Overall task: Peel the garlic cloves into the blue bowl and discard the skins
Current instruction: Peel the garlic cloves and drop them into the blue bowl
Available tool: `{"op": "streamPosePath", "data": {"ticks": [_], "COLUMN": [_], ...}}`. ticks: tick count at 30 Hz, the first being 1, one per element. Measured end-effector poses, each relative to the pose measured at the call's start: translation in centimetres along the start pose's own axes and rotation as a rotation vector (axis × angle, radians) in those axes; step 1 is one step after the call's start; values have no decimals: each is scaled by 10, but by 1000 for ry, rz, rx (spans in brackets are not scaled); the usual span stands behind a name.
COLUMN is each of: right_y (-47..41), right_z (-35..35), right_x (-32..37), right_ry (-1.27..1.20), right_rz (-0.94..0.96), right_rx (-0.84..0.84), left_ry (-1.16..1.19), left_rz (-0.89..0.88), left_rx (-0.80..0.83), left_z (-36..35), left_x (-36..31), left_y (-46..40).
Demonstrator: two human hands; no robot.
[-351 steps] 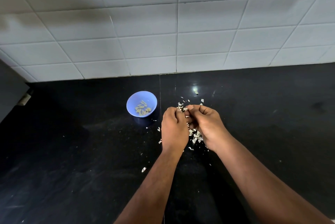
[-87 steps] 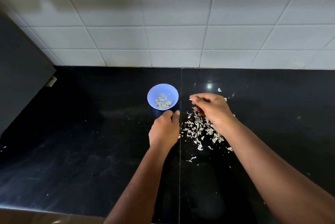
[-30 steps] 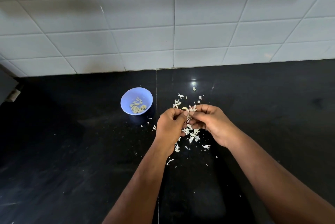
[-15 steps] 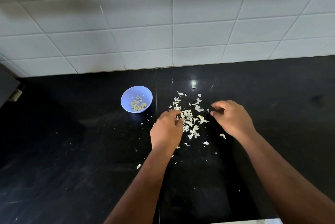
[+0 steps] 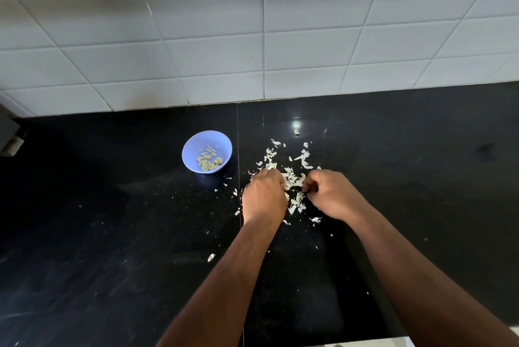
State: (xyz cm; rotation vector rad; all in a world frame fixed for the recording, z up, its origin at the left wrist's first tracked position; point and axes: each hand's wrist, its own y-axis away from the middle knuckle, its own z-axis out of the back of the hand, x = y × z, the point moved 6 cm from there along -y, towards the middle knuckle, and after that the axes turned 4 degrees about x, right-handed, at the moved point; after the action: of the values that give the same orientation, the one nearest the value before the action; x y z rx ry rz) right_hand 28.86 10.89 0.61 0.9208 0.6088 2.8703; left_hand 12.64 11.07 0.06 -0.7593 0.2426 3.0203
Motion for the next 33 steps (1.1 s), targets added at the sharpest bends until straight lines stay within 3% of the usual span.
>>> {"op": "streamPosePath", "data": {"ticks": [8, 13, 17, 22, 24, 28, 33], "right_y": [-14, -12, -20, -22, -20, -10, 7], "right_z": [15, 32, 31, 13, 11, 15, 23], "right_x": [0, 2, 15, 19, 19, 29, 55], "right_ry": [-80, 231, 195, 247, 147, -271, -408], "right_rz": [21, -107, -70, -49, 7, 162, 337], "right_rx": [-102, -116, -260, -247, -240, -250, -249], "left_ry": [220, 181, 203, 281, 325, 833, 1274], "left_rz": [-8, 22, 97, 170, 185, 230, 296], "left_rx": [1, 20, -37, -88, -94, -28, 143], "left_z": [17, 30, 41, 50, 50, 36, 25], "left_x": [14, 21, 30, 43, 46, 38, 15], "left_y": [0, 3, 7, 10, 11, 9, 10]}}
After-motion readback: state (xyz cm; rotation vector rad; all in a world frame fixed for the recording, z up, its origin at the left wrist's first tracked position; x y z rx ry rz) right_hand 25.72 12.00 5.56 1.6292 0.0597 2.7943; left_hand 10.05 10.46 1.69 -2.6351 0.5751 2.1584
